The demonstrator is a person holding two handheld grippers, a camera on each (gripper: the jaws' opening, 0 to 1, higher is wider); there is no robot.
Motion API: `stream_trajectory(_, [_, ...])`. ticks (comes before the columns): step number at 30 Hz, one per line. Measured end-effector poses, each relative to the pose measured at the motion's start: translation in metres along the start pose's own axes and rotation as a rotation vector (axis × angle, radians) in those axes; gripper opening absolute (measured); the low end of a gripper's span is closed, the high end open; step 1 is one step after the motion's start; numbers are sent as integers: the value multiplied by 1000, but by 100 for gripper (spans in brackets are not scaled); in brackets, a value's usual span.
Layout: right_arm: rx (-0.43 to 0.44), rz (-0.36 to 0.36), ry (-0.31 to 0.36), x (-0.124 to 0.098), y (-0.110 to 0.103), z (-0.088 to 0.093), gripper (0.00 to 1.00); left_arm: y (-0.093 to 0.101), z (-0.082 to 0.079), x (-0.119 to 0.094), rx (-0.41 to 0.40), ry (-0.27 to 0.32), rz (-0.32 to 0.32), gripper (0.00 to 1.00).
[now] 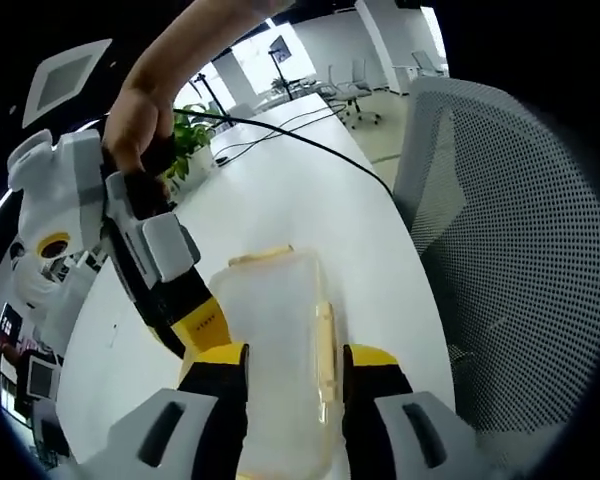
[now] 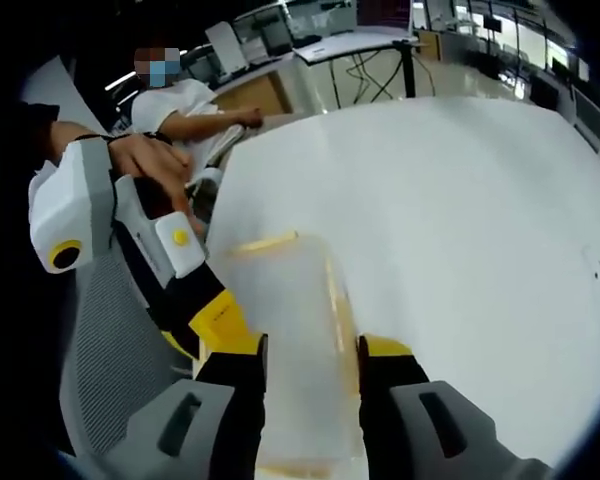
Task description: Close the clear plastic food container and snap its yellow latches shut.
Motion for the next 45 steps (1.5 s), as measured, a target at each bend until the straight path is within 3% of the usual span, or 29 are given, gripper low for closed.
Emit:
stream_trajectory(8, [-10,21,20,-3,-4,5,34,4,-1,-11,-67,23,-26,34])
stream_trajectory(13, [15,49,59,-8,-1,8,34,3,4,-22,-163,62,-74,37])
stream_trajectory(22, [18,97,102,-22,-1,12,37,0,11,-34,-233,75,-106,40])
stream_trajectory(35, [41,214,196,-43,-10,26,45,-11,27,-47,-385,102,-166,50])
stream_trajectory(45, [51,301,246,-59,-19,44,54,-11,37,-51,-435,104,-200,61])
Point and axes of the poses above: the point that each gripper's makers call its tool centre point, and the gripper's own axes: x roughly forward along the fingers, y roughly to its right, z roughly out of its underside, the point moved 8 cm from there along -x, roughly backward along the fingers, and after that the axes turned 10 degrees about z, right-handed, at the moved point
